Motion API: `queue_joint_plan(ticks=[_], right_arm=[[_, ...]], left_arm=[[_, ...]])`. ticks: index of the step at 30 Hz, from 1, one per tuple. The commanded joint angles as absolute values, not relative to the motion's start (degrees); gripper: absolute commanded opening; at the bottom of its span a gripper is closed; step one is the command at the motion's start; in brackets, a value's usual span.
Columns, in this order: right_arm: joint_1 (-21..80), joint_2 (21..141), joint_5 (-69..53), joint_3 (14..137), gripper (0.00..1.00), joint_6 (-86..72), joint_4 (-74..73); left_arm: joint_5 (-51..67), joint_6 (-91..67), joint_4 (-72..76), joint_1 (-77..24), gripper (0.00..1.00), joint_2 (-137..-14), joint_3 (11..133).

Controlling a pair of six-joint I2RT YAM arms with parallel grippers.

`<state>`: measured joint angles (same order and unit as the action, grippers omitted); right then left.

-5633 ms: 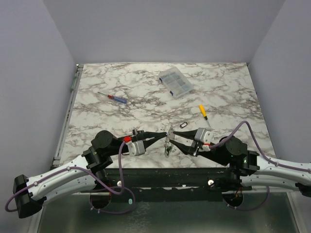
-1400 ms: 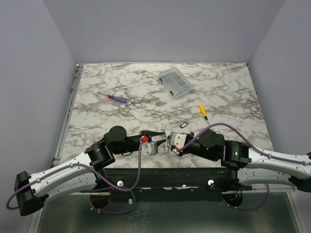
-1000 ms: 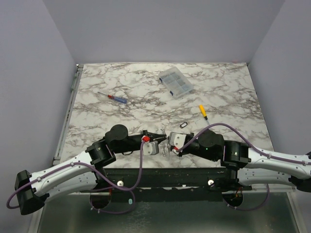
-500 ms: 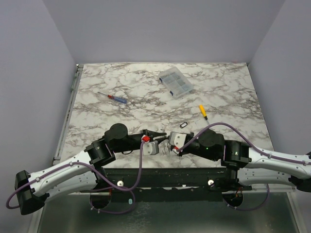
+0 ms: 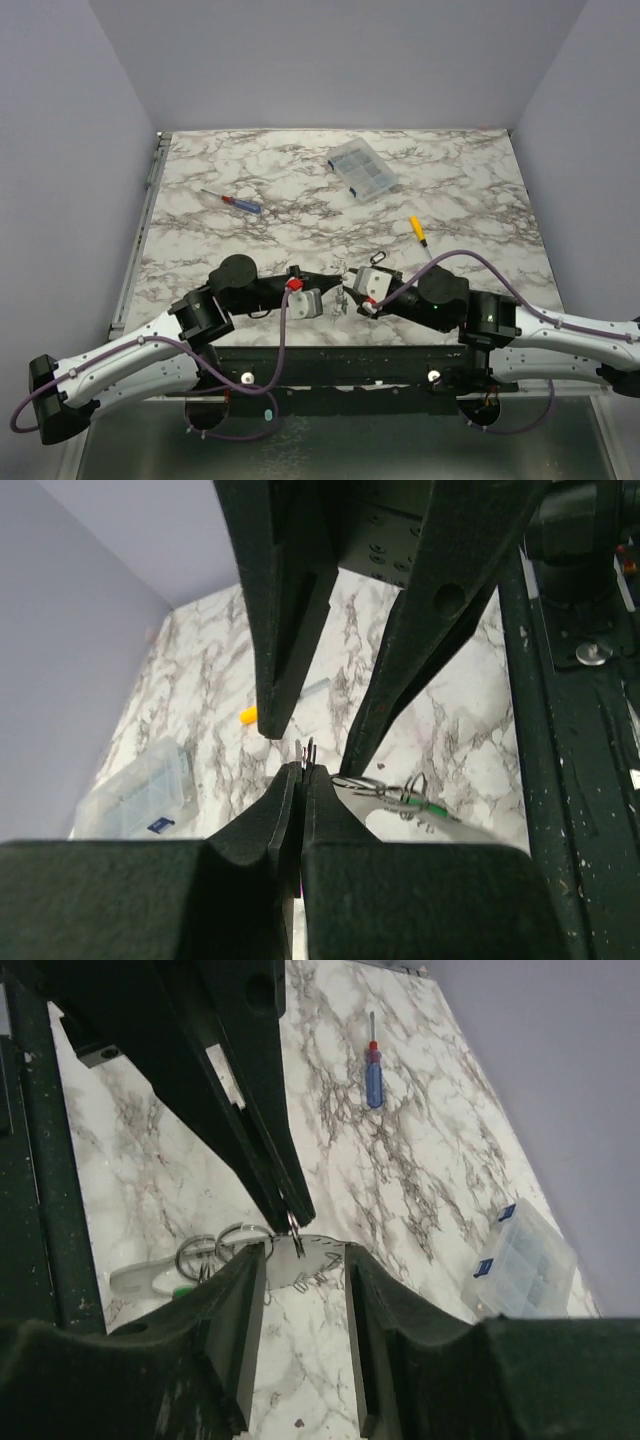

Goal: Put the keys on the keyring

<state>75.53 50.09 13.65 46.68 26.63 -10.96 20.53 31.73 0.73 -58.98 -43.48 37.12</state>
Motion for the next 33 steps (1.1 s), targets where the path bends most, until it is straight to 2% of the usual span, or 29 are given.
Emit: queue_joint_plan(ticks=[1, 10, 33], right_arm=[[75.70, 45.59, 13.16, 43.63, 0.46, 24.08, -2.47], [75.67, 37.11, 5.47, 40.91, 0.32, 21.27, 7.64], [75.67, 41.30, -3.85, 44.13, 0.27, 20.13, 10.16]], left_arm=[[22.41, 26.69, 9.36, -59.08, 0.00, -39.00, 37.10], [25.80, 20.11, 21.20, -58.59, 0.00, -32.98, 33.22], [31.33, 15.58, 27.16, -57.61, 0.00, -34.55, 31.73]])
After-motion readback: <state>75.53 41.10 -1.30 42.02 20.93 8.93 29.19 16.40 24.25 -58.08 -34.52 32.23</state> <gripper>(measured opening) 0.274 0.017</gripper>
